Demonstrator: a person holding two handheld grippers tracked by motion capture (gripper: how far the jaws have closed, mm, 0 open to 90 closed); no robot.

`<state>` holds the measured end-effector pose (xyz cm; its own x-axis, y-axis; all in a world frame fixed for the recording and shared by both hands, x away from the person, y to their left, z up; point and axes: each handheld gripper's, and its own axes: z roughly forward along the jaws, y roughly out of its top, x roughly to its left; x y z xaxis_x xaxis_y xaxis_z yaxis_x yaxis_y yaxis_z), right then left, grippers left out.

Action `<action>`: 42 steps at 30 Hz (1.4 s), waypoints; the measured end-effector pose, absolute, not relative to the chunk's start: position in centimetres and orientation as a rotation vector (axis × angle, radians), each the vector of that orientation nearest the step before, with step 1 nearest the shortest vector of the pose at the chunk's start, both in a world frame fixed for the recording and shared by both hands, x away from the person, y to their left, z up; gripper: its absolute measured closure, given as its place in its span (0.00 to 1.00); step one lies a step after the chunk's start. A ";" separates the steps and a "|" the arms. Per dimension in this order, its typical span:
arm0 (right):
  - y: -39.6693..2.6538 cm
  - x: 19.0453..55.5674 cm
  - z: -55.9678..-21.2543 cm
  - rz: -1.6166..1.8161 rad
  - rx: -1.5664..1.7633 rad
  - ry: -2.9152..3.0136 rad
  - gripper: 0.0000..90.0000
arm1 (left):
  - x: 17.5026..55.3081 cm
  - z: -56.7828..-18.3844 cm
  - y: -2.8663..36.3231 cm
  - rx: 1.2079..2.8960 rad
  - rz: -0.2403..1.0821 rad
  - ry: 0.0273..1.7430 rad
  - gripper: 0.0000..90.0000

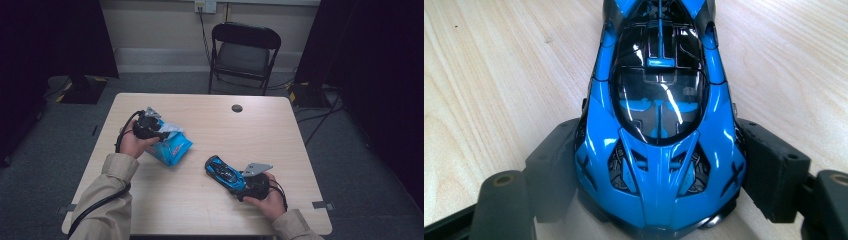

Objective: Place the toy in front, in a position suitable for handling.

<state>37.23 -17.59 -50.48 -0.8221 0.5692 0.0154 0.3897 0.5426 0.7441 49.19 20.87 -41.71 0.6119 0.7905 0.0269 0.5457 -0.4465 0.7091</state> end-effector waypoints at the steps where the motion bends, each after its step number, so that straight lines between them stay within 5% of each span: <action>1: -17.6 37.2 -50.5 1.146 0.806 2.552 0.28 | 49.3 -41.8 20.9 2.158 0.472 1.069 0.59; 5: -17.6 37.3 -50.5 1.147 0.802 2.556 0.28 | 49.6 -41.9 20.9 2.158 0.476 1.119 0.65; 11: -17.6 37.3 -50.5 1.148 0.800 2.556 0.28 | 49.8 -41.8 21.0 2.143 0.416 1.225 0.95; 13: -17.6 37.3 -50.5 1.149 0.798 2.556 0.28 | 49.8 -41.7 21.1 2.139 0.417 1.233 0.98; 42: -17.6 37.3 -50.5 1.150 0.798 2.558 0.28 | 48.6 -34.8 21.1 2.078 0.355 1.169 1.00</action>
<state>37.33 -17.64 -50.48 -0.8268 0.5623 0.0166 0.3856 0.5451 0.7444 48.61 21.14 -34.80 0.5521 0.8275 -0.1023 0.6307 -0.3342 0.7004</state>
